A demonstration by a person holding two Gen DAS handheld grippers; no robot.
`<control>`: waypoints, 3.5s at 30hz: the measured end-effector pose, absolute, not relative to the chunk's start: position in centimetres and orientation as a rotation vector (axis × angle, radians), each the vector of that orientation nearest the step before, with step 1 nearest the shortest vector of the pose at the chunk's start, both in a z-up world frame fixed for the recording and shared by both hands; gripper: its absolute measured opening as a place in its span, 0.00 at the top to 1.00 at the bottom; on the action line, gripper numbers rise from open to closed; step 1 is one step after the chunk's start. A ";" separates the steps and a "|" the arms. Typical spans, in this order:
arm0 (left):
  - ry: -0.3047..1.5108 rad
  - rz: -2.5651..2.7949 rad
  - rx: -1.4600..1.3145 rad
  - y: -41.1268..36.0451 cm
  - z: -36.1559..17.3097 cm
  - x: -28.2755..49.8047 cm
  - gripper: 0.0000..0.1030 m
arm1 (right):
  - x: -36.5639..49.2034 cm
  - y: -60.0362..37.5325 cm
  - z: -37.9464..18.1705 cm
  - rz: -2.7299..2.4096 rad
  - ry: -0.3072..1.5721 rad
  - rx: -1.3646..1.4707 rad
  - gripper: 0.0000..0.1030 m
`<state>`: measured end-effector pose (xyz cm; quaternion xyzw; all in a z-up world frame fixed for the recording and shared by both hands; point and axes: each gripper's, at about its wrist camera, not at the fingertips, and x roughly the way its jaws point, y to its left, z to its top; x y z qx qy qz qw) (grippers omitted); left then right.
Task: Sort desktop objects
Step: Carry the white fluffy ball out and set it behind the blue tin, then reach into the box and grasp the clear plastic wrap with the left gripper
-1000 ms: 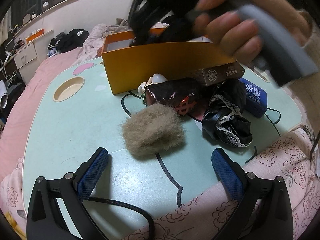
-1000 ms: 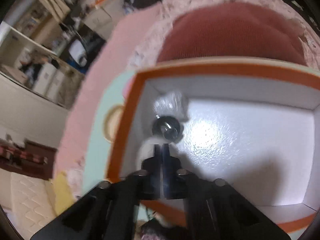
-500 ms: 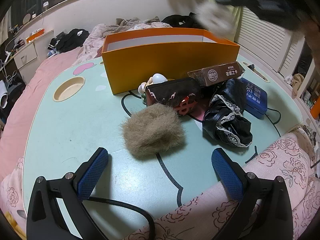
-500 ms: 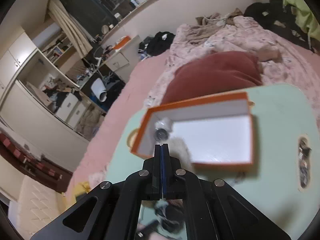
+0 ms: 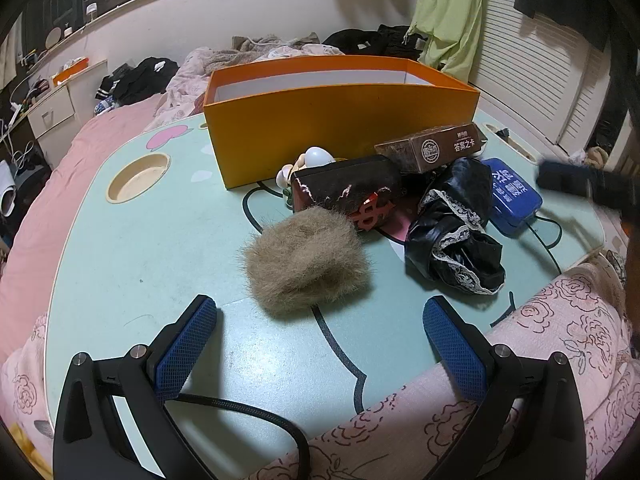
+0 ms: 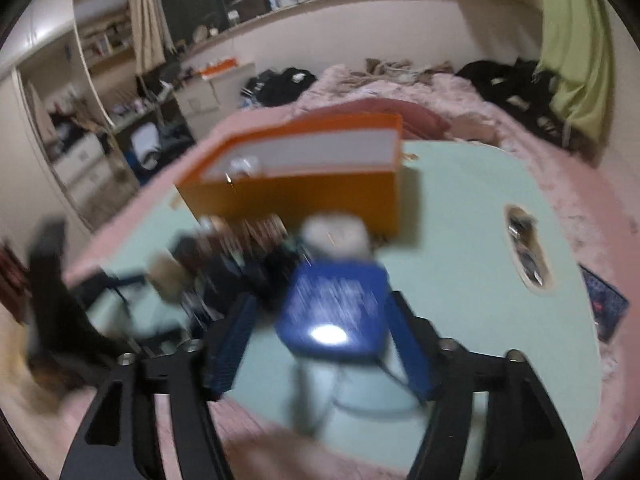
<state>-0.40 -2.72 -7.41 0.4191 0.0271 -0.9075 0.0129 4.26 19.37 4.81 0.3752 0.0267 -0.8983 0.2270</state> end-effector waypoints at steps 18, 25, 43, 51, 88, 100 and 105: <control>0.059 -2.845 1.316 -4.3 -6.0 -0.5 0.00 | 4.7 18.4 1.1 -2.536 0.272 1.064 0.00; 0.061 -2.836 1.308 -2.5 -3.8 1.2 0.00 | 4.7 18.4 1.2 -2.538 0.272 1.064 0.00; 0.109 -2.842 1.201 -1.2 -0.6 5.5 0.16 | 4.8 18.4 1.2 -2.539 0.271 1.064 0.00; 0.044 -2.894 1.083 -3.1 5.8 3.7 0.48 | 4.8 18.5 1.1 -2.539 0.270 1.063 0.00; -0.311 -2.396 1.638 -2.2 2.4 -15.1 0.79 | 4.9 18.8 1.1 -2.540 0.267 1.061 0.00; -0.074 -2.731 1.449 -2.6 8.5 -10.9 1.00 | 4.9 18.9 1.1 -2.540 0.267 1.061 0.00; 0.030 -2.873 1.380 -2.0 11.7 -7.7 1.00 | 4.9 18.9 1.0 -2.541 0.267 1.060 0.00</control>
